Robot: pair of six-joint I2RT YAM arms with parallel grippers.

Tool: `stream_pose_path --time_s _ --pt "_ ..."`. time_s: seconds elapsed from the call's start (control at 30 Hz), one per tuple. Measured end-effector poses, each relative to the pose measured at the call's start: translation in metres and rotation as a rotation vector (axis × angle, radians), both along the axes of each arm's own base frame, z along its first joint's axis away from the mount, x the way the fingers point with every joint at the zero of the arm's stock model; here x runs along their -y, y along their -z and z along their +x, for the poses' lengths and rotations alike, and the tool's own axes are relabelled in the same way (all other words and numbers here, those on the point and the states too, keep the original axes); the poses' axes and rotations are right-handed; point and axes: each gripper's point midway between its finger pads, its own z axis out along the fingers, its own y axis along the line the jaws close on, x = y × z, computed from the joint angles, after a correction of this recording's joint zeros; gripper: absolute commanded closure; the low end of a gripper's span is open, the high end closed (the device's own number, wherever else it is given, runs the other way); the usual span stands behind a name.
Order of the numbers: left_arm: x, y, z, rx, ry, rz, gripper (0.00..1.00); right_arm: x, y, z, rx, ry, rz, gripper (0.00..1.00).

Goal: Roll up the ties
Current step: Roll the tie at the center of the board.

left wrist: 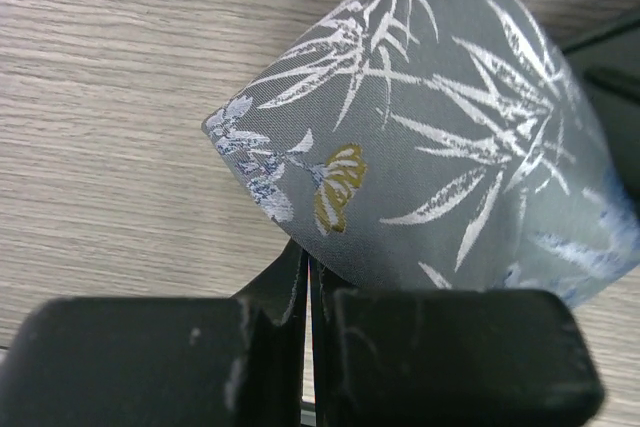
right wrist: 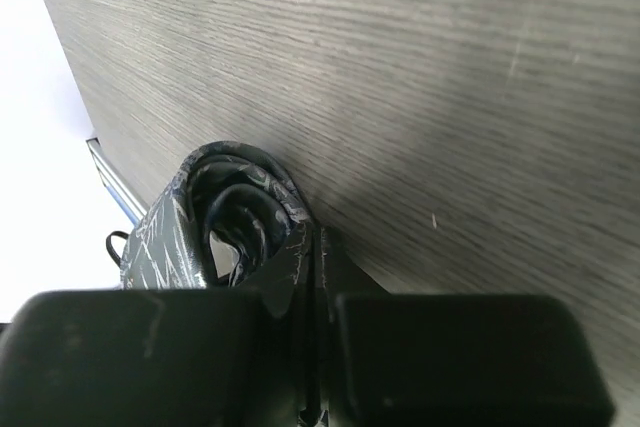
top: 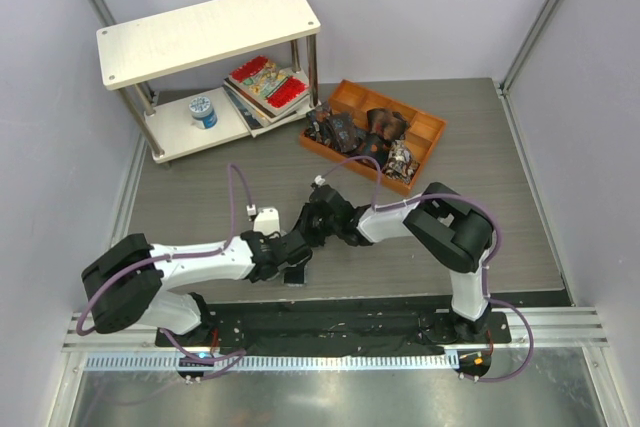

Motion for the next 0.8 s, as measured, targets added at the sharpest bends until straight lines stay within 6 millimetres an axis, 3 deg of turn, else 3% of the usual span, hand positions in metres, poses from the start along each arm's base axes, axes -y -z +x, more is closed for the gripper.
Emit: stream_pose_path --time_s 0.23,0.33,0.37,0.47,0.7,0.8 --pt "0.001 0.000 0.002 0.010 -0.025 -0.016 1.00 -0.003 0.000 -0.004 -0.032 0.034 0.032 0.96" --pt "0.002 0.000 0.003 0.013 -0.034 -0.021 1.00 -0.005 -0.001 -0.006 -0.047 0.045 0.058 0.83" --pt "0.001 0.000 0.003 0.013 -0.038 -0.022 1.00 -0.006 -0.002 -0.007 -0.052 0.046 0.066 0.75" --pt "0.001 0.000 0.003 0.014 -0.045 -0.026 0.99 -0.007 -0.005 -0.007 -0.052 0.048 0.078 0.66" --pt "-0.002 -0.001 0.000 0.030 -0.059 -0.075 0.86 0.009 -0.010 -0.008 -0.018 0.053 -0.005 0.64" --pt "-0.003 -0.001 -0.004 0.024 -0.058 -0.102 0.85 0.015 -0.010 -0.007 -0.005 0.059 -0.037 0.68"
